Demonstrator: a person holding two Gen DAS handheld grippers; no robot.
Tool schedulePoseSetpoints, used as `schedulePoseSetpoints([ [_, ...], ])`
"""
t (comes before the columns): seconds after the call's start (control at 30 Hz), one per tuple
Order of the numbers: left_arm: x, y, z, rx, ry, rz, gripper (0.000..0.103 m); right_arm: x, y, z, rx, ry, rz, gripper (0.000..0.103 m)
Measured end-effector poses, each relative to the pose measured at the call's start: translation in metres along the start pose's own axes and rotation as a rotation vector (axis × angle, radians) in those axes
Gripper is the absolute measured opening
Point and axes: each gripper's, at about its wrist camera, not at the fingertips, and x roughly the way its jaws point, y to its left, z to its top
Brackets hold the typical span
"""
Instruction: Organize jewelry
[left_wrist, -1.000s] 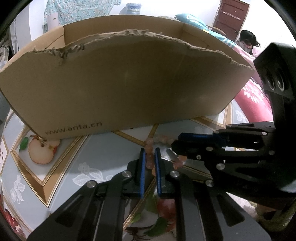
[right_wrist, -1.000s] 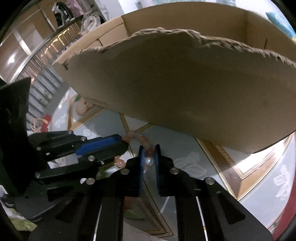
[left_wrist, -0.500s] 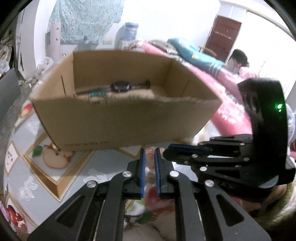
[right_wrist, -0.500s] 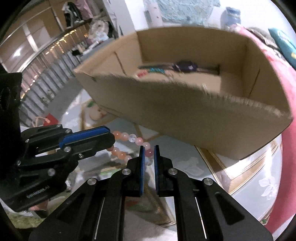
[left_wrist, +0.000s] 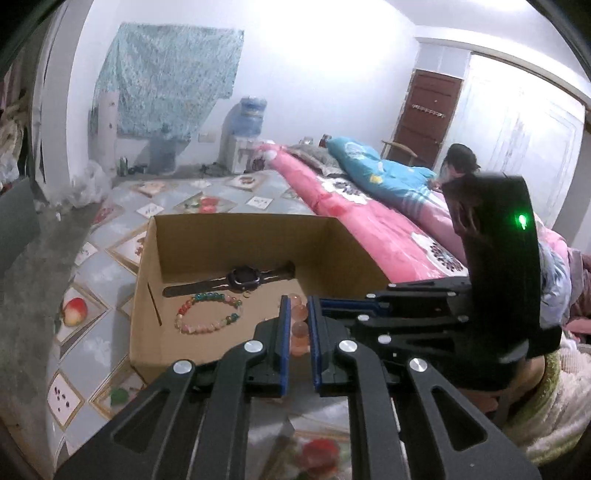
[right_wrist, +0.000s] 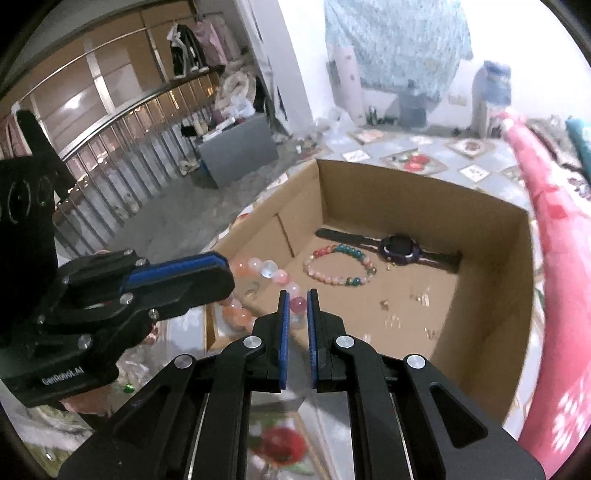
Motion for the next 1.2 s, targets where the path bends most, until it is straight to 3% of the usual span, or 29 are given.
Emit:
schedulePoseSetpoints([
  [0.17, 0.048, 0.034, 0.008, -0.042, 0.114, 0.033, 0.009, 0.046, -0.026, 0.025, 0.029, 0.148, 0.006, 0.007],
  [0.37, 0.090, 0.053, 0.000, -0.079, 0.264, 0.050, 0.010, 0.089, -0.039, 0.024, 0.034, 0.319, -0.005, 0.009],
  [0.5, 0.093, 0.054, -0.005, -0.074, 0.276, 0.053, 0.012, 0.098, -0.047, 0.020, 0.046, 0.358, -0.008, 0.012],
  [0.67, 0.083, 0.059, -0.002, -0.099, 0.243, 0.060, 0.015, 0.082, -0.054, 0.017, 0.080, 0.306, 0.002, 0.015],
  [0.77, 0.063, 0.061, 0.004, -0.104, 0.181, 0.092, 0.017, 0.056, -0.058, 0.018, 0.100, 0.216, 0.007, 0.025],
  [0.9, 0.028, 0.068, 0.010, -0.126, 0.067, 0.170, 0.029, 0.011, -0.062, 0.015, 0.116, 0.070, -0.060, 0.041],
  [0.97, 0.017, 0.075, 0.010, -0.137, 0.035, 0.216, 0.041, -0.017, -0.065, 0.011, 0.140, -0.017, -0.118, 0.048],
  [1.1, 0.018, 0.095, 0.007, -0.199, 0.059, 0.271, 0.054, -0.055, -0.082, -0.004, 0.220, -0.138, -0.212, 0.060],
  [1.2, 0.026, 0.107, 0.001, -0.247, 0.096, 0.294, 0.063, -0.061, -0.102, -0.019, 0.305, -0.138, -0.247, 0.062],
])
